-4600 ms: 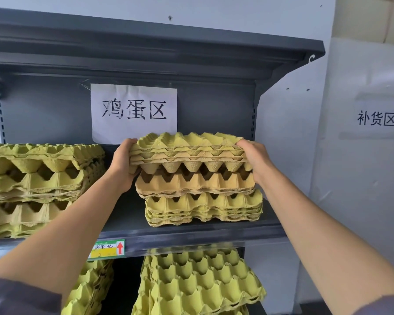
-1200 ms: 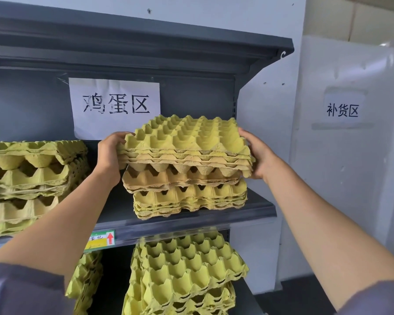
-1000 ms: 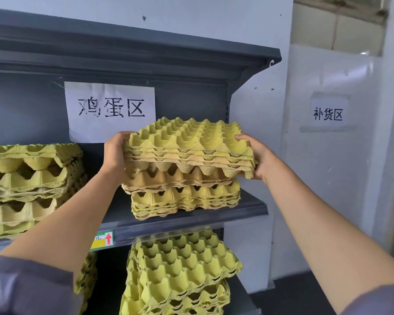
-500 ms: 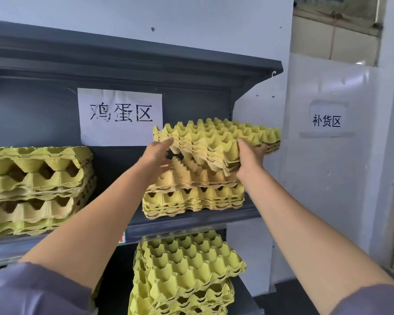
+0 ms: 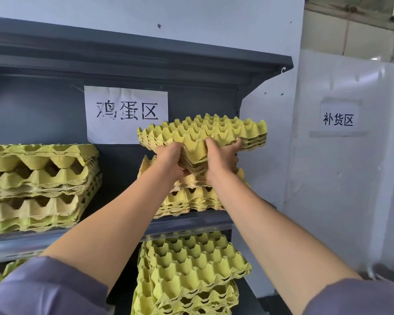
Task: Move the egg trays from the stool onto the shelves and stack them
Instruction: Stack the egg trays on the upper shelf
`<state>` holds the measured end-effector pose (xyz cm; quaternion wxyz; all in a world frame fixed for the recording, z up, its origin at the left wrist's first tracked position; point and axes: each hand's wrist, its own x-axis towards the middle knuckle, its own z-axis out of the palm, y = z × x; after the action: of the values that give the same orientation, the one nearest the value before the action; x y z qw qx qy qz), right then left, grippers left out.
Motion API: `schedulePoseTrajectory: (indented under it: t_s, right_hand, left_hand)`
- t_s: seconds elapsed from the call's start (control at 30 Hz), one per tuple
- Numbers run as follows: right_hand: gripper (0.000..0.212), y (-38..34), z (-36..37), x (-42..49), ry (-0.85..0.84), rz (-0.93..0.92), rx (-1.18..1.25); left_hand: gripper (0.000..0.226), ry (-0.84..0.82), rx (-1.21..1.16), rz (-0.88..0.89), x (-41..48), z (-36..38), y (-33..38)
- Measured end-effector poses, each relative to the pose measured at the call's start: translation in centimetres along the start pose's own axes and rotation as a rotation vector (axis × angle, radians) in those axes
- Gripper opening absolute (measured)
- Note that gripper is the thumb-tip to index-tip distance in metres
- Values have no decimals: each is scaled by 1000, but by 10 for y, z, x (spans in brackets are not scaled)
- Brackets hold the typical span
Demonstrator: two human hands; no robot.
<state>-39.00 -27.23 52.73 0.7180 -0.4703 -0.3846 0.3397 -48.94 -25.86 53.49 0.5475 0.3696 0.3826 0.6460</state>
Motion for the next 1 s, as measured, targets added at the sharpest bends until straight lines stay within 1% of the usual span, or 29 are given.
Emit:
schedulePoseTrajectory:
  t_s: [0.13, 0.2, 0.3, 0.37, 0.5, 0.6, 0.67, 0.73, 0.83, 0.9, 0.93, 1.0]
  right_hand:
    - [92, -3, -8, 13, -86, -45, 102]
    - [89, -8, -19, 21, -62, -11, 150]
    - [84, -11, -42, 46, 60, 44, 147]
    - [82, -10, -57, 64, 105, 62, 194]
    - [79, -2, -70, 82, 92, 53, 275]
    - [77, 5, -68, 91, 26, 98, 263]
    - [67, 13, -64, 97, -14, 125, 201]
    - [53, 18, -60, 104, -36, 96, 134]
    - [44, 15, -55, 106, -72, 57, 95]
    - [19, 12, -51, 105, -82, 15, 82]
    - [14, 11, -49, 105, -75, -16, 64]
    - [18, 12, -47, 108, -57, -81, 18]
  left_hand:
    - [40, 26, -11, 22, 10, -5, 7]
    - [39, 39, -29, 42, 15, -10, 12]
    - [35, 46, -18, 28, 23, -23, 18]
    - [33, 63, 0, 30, 25, -31, 23]
    - [36, 109, 61, 44, 29, -47, 30]
    - [42, 104, 110, 41, 33, -57, 29]
    - [37, 132, 131, 49, 32, -60, 27]
    - [27, 156, 136, 65, 31, -61, 27]
    - [23, 142, 164, 98, 31, -65, 32]
    - [21, 161, 184, 111, 33, -69, 36]
    - [20, 182, 197, 118, 33, -70, 37]
    - [16, 230, 260, 135, 35, -72, 38]
